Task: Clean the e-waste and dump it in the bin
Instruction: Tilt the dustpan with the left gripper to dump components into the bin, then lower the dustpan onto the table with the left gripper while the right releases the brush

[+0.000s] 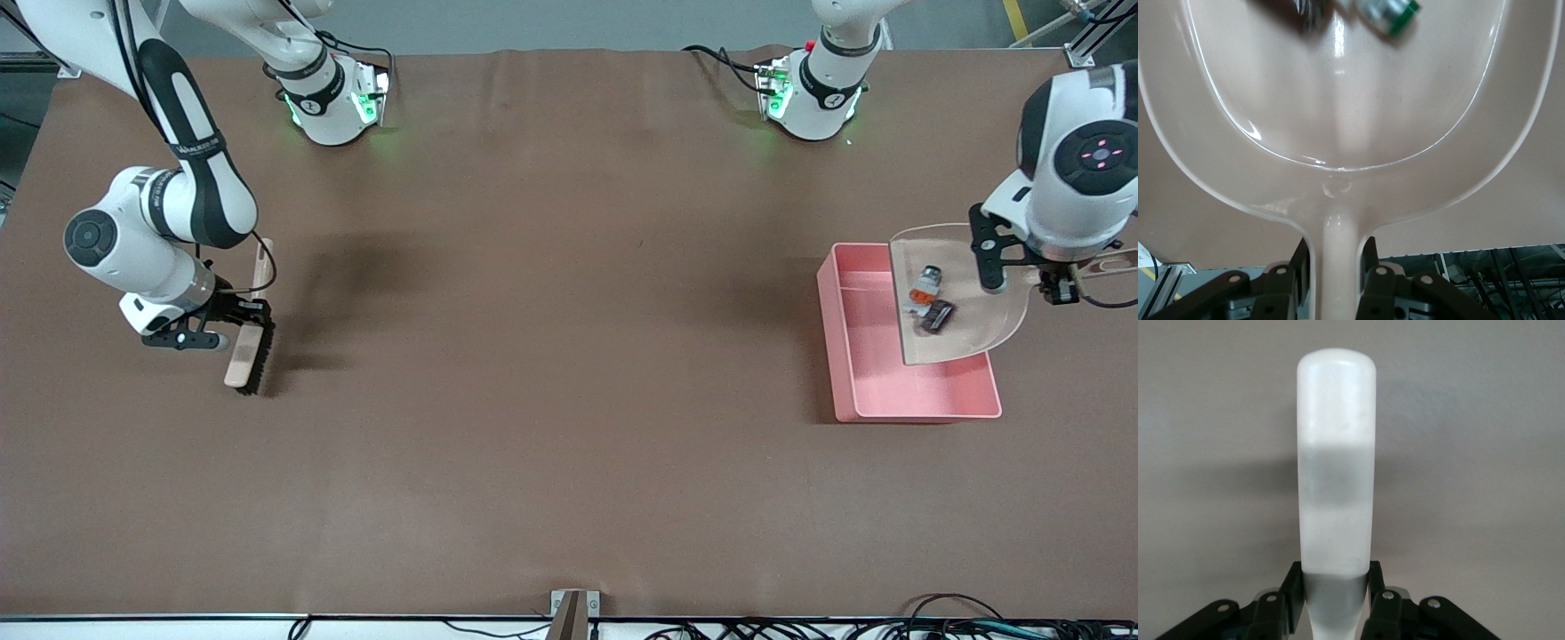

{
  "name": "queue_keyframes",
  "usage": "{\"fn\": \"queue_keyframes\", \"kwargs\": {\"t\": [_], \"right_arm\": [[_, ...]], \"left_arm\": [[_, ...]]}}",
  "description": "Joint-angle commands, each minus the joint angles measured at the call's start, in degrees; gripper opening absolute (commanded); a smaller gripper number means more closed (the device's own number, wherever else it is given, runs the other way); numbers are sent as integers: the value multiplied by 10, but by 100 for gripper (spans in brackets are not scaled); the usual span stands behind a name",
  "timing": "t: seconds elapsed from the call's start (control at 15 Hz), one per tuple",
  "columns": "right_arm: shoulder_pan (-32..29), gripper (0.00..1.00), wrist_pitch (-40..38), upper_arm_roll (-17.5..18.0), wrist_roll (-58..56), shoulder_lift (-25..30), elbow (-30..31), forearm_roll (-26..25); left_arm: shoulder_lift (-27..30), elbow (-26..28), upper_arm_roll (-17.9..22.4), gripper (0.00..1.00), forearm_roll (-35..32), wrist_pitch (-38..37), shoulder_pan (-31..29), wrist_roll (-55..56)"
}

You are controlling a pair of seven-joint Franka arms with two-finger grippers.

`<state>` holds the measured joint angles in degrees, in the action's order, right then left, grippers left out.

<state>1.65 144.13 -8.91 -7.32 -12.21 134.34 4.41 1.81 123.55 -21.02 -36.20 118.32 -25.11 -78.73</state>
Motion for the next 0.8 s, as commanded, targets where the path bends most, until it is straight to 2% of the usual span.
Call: {"fn": "queue_keyframes", "kwargs": {"t": [0.0,0.27,0.47,0.6,0.73], "right_arm": [[-9,3,15,13,0,17,26,-9],[-9,5,17,14,0,5,27,-8],[-7,5,16,14,1,0,28,-7],[-5,7,16,15,1,-9,28,-5],[-4,16,16,17,1,-12,27,-5]], "left_arm": [[-6,-16,0,0,-14,-13,-5,-1],[-1,-17,3,0,3,-13,-13,-18],[-2,-43,-6,0,119,-14,-3,-45],[-3,-45,-53,0,169,-16,2,-4],[-16,-45,-93,0,178,-13,3,48]]}}
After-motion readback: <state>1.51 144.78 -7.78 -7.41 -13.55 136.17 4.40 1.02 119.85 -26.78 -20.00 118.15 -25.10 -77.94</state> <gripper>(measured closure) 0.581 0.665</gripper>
